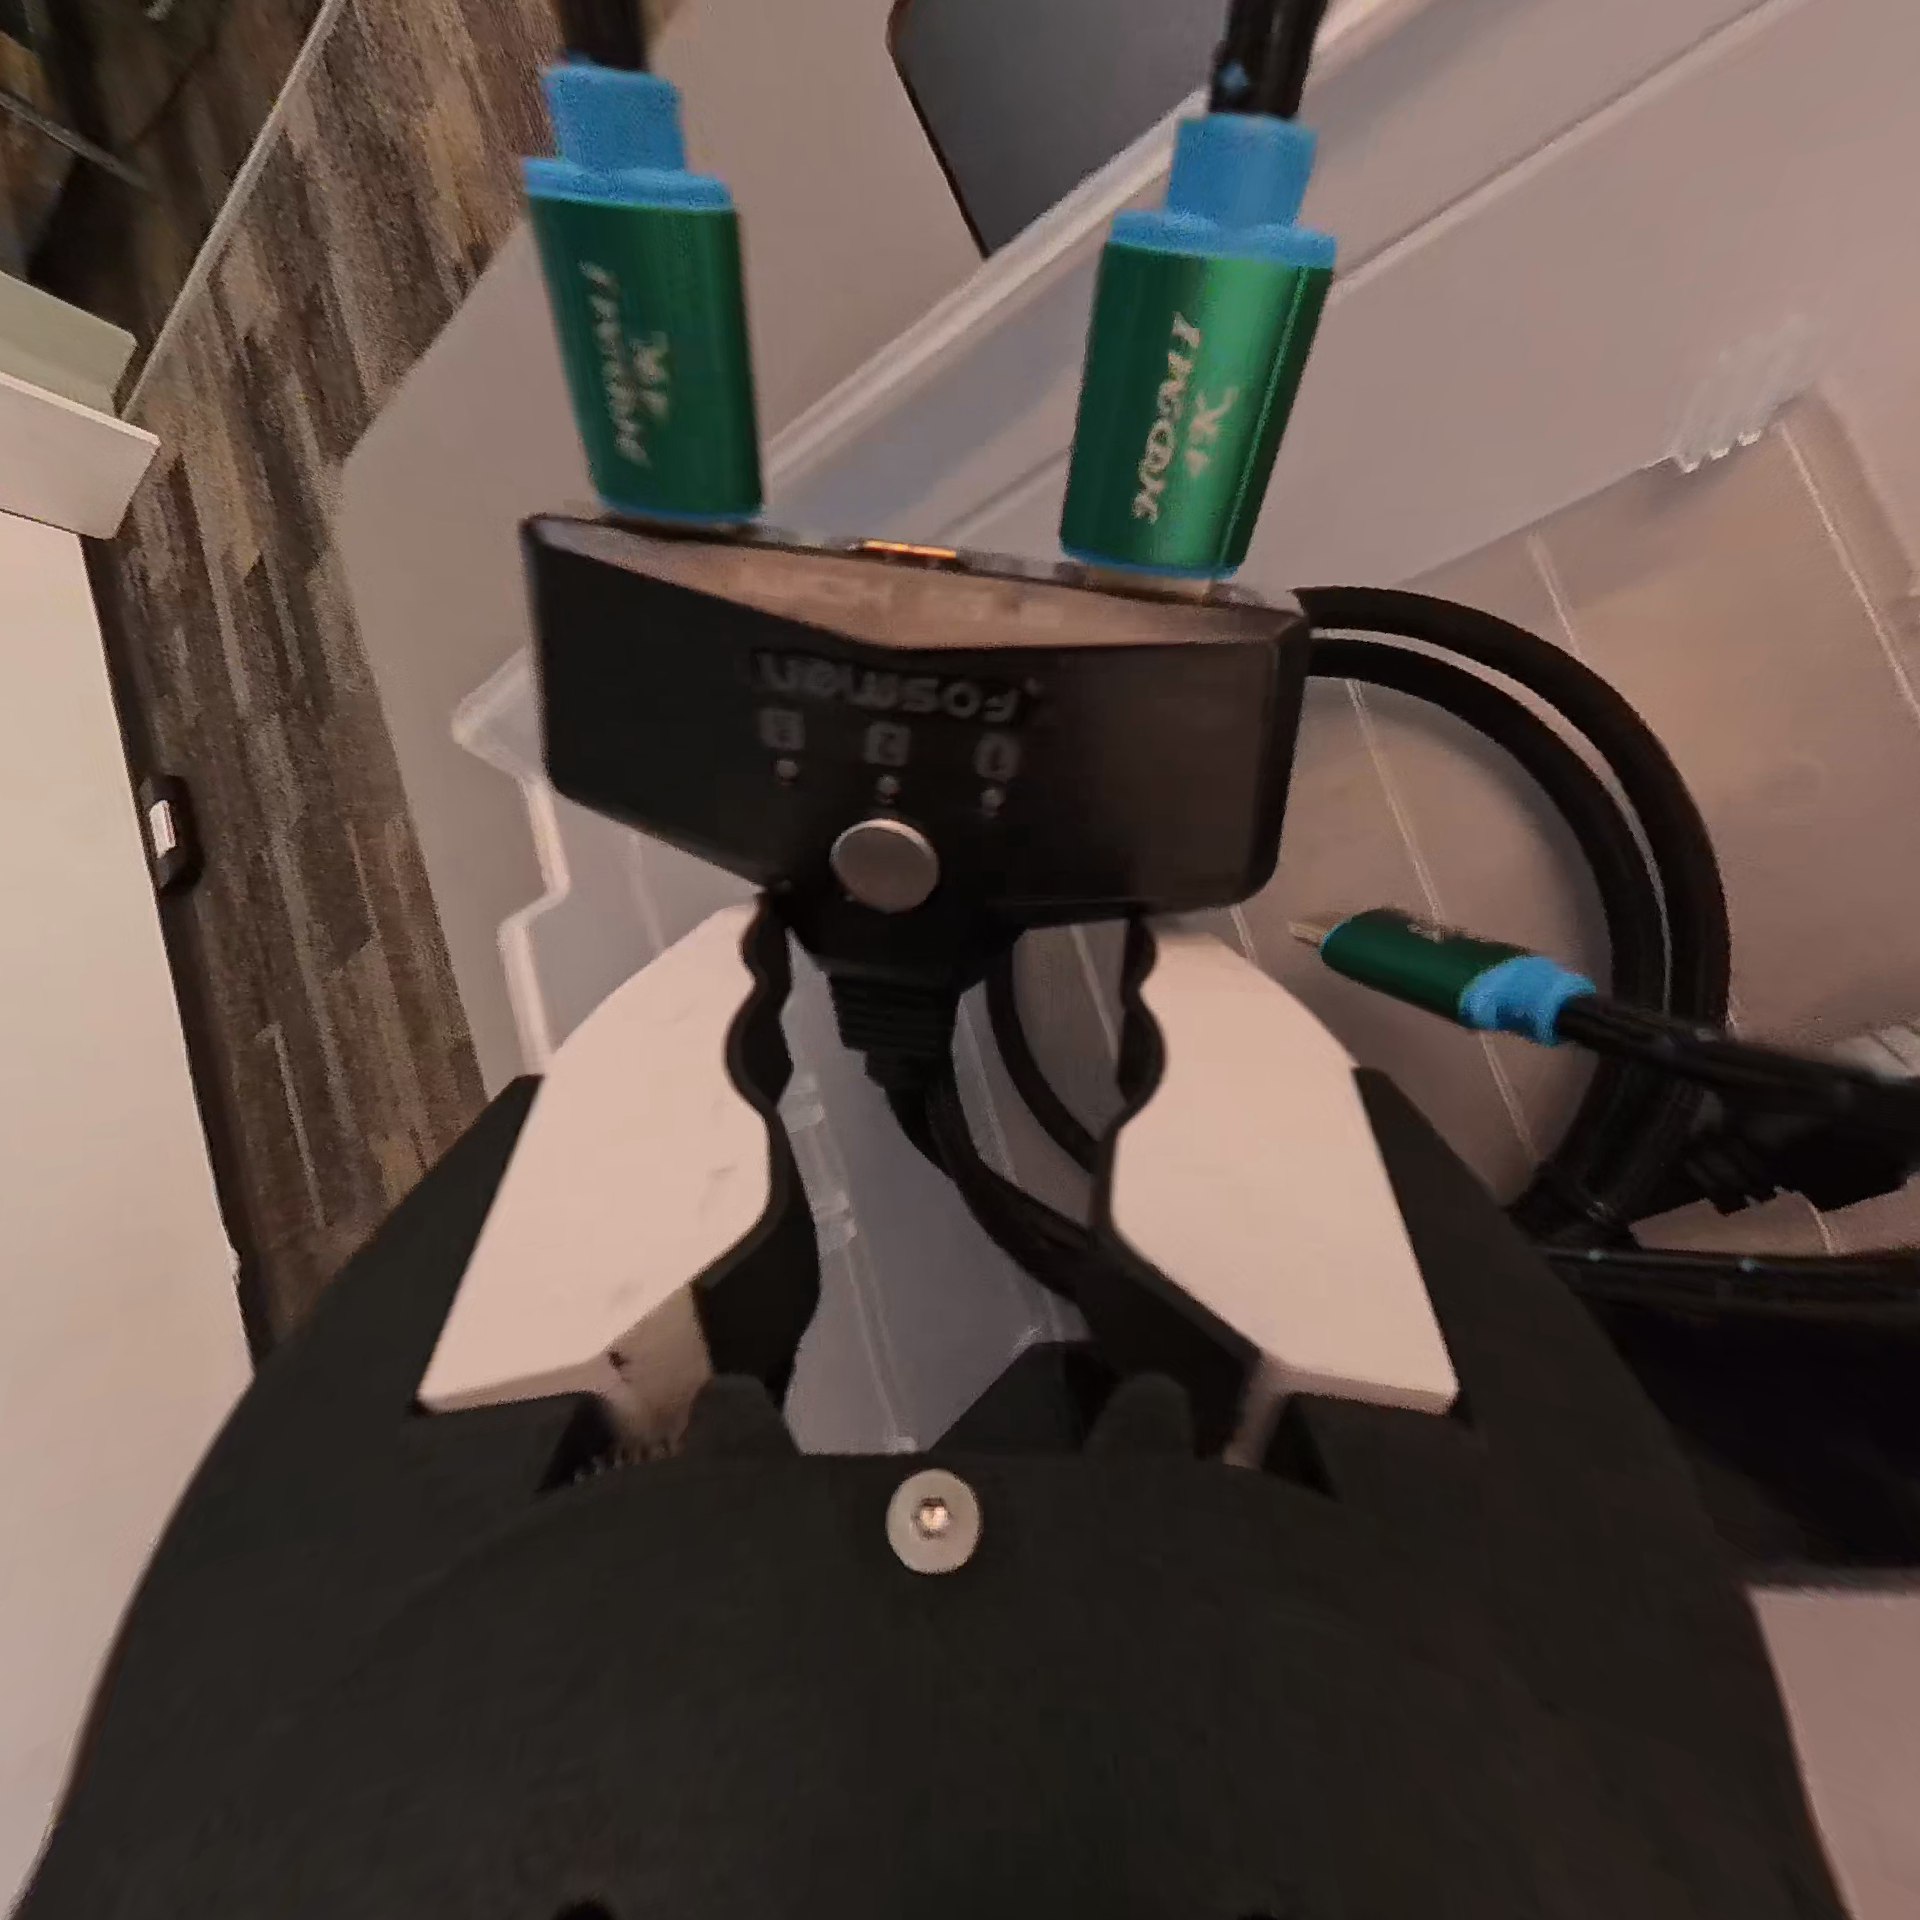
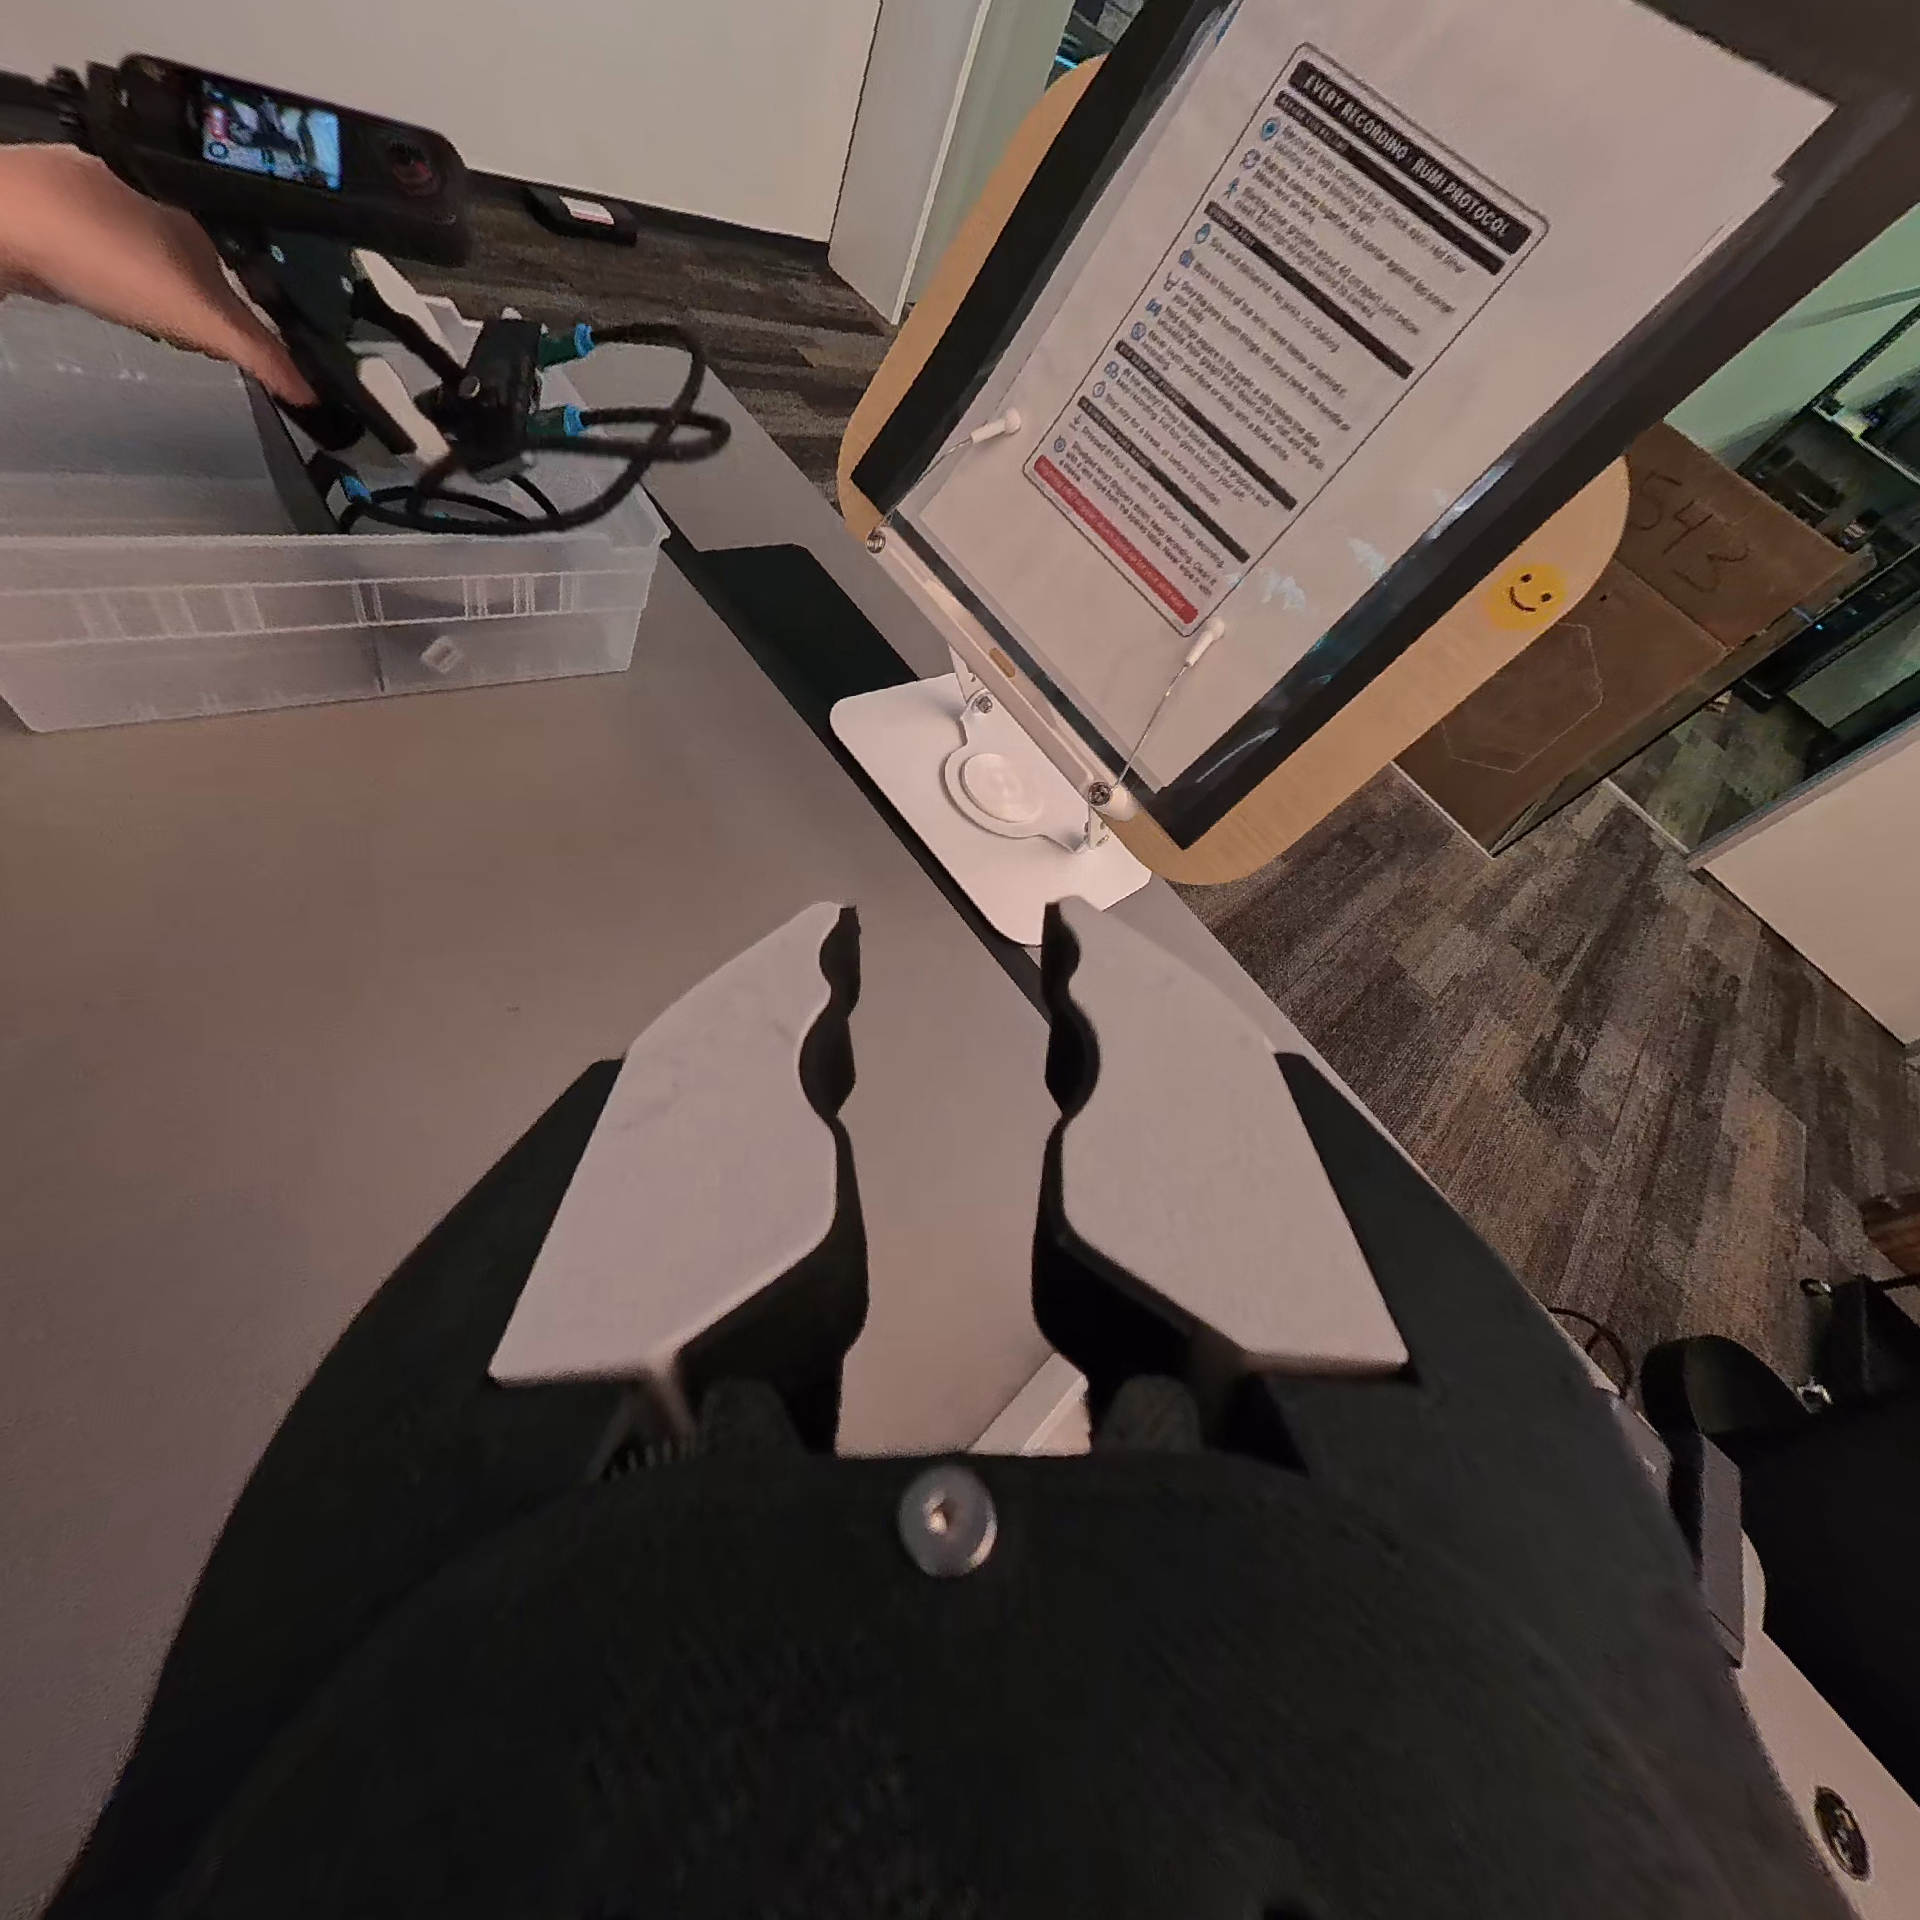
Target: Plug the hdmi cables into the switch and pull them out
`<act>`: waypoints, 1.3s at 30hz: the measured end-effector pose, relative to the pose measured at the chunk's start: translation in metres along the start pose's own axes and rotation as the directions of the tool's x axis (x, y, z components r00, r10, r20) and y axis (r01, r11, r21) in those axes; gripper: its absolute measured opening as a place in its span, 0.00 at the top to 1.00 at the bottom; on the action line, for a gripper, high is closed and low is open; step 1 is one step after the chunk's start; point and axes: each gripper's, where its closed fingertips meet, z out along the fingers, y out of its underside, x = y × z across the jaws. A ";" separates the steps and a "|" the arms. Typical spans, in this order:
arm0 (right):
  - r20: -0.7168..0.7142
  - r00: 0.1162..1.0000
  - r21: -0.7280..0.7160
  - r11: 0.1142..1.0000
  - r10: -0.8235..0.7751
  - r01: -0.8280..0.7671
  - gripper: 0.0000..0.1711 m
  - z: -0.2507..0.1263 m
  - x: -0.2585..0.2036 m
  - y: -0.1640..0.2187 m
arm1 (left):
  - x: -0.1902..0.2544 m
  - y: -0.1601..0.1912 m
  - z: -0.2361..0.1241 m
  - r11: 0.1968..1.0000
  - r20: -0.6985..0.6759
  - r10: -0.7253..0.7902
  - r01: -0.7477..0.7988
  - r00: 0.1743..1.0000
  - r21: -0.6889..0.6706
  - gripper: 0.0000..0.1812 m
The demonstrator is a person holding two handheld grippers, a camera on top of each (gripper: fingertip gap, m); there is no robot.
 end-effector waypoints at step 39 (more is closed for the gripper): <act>0.015 1.000 -0.085 0.996 0.008 -0.007 0.80 0.019 0.009 0.034 | -0.001 -0.130 -0.264 0.776 0.371 -0.023 -0.217 0.928 0.592 0.77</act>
